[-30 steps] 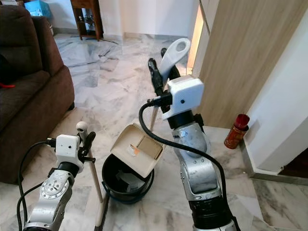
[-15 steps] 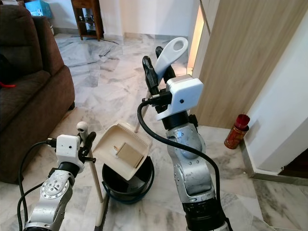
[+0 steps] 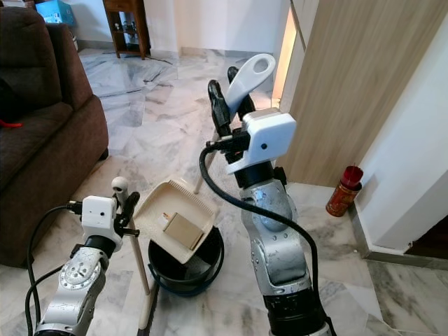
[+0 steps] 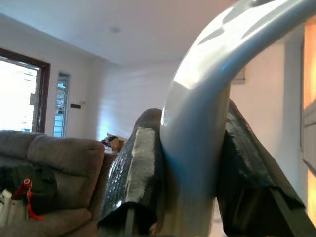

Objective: Sweep floor

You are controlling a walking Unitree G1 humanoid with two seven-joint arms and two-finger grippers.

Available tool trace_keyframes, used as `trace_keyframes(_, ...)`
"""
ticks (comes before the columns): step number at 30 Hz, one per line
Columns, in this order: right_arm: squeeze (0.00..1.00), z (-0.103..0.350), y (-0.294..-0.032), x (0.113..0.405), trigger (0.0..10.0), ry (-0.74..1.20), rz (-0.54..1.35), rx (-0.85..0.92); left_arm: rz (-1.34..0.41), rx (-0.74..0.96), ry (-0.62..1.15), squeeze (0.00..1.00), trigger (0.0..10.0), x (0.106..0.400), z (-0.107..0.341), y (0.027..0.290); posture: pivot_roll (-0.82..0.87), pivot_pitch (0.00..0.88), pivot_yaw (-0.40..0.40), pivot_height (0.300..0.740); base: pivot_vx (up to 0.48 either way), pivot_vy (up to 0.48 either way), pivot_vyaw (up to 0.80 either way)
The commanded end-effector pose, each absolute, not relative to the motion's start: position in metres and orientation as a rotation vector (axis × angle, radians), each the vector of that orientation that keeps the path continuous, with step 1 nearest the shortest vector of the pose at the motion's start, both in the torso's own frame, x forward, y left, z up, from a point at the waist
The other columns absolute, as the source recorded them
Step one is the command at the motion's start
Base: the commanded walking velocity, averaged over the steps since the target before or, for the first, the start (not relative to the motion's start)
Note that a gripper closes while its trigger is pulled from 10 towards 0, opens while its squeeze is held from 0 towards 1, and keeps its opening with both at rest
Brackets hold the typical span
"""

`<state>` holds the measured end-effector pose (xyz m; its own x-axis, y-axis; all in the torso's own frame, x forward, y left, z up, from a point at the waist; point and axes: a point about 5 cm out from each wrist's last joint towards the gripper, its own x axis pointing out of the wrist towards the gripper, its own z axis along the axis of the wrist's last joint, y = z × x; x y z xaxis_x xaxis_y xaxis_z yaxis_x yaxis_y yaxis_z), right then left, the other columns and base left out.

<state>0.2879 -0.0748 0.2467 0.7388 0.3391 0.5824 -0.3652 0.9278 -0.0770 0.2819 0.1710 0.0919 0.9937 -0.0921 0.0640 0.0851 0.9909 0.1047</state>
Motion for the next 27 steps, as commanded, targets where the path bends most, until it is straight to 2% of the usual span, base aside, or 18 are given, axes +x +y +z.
trace_keyframes(1, 0.0, 0.2689, -0.0743, 0.2776, 10.0, -0.758, 0.39, 0.062, -0.106, 0.102, -0.124, 0.0, 10.0, 0.2854, 0.1034, 0.1666, 0.05, 0.0, -0.02, 0.74, 0.0, 0.0, 0.0)
trace_keyframes(9, 0.0, 0.2688, -0.0754, 0.2784, 10.0, -0.753, 0.386, 0.069, -0.112, 0.106, -0.125, 0.0, 10.0, 0.2853, 0.1037, 0.1655, 0.05, 0.0, -0.019, 0.74, 0.0, 0.0, 0.0)
trace_keyframes(18, 0.0, 0.2708, -0.0694, 0.2749, 10.0, -0.791, 0.392, -0.015, -0.124, 0.117, -0.123, 0.0, 10.0, 0.2848, 0.103, 0.1642, 0.05, 0.0, -0.018, 0.74, 0.0, 0.0, 0.0)
trace_keyframes(27, 0.0, 0.2713, -0.0725, 0.2775, 10.0, -0.775, 0.372, 0.027, -0.128, 0.117, -0.122, 0.0, 10.0, 0.2846, 0.1029, 0.1634, 0.05, 0.0, -0.018, 0.74, 0.0, 0.0, 0.0)
